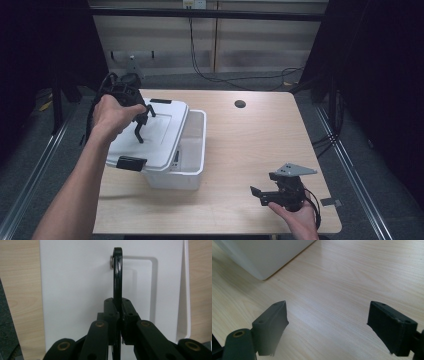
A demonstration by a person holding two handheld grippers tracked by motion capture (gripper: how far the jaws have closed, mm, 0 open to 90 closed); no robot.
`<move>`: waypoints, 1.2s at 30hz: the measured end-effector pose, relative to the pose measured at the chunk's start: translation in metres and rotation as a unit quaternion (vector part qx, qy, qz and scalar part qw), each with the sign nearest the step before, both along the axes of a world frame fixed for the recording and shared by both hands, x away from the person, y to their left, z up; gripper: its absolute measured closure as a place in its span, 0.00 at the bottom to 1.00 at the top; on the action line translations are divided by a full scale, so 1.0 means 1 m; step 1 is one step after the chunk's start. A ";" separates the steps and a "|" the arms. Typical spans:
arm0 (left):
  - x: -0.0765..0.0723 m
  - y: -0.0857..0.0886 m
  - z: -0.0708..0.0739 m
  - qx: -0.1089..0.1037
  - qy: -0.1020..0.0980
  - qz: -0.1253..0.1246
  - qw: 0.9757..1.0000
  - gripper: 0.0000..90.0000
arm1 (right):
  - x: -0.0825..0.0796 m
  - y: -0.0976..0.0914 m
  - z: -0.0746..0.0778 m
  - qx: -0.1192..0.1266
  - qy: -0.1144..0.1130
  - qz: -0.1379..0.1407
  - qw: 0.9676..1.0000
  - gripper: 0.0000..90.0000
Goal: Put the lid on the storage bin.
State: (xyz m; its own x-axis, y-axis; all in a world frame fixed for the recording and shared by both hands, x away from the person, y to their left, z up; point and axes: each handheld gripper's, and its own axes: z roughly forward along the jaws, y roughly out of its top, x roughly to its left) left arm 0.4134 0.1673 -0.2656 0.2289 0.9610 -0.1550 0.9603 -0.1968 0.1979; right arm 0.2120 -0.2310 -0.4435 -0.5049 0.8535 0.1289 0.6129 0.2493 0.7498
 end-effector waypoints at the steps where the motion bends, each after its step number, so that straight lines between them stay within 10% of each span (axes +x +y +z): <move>1: 0.000 0.000 0.000 0.005 -0.001 0.004 1.000 0.94 | 0.000 0.000 0.000 0.000 0.000 0.000 1.000 0.17; 36: -0.001 -0.044 -0.016 -0.007 0.012 0.062 0.998 0.94 | 0.001 0.001 0.000 -0.004 0.005 0.008 1.000 0.17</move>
State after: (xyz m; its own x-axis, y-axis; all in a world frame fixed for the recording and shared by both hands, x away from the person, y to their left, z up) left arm 0.4121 0.1234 -0.2820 0.1035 0.9793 -0.1737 0.9817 -0.0725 0.1759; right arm 0.2129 -0.2295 -0.4439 -0.5165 0.8467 0.1274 0.6168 0.2648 0.7413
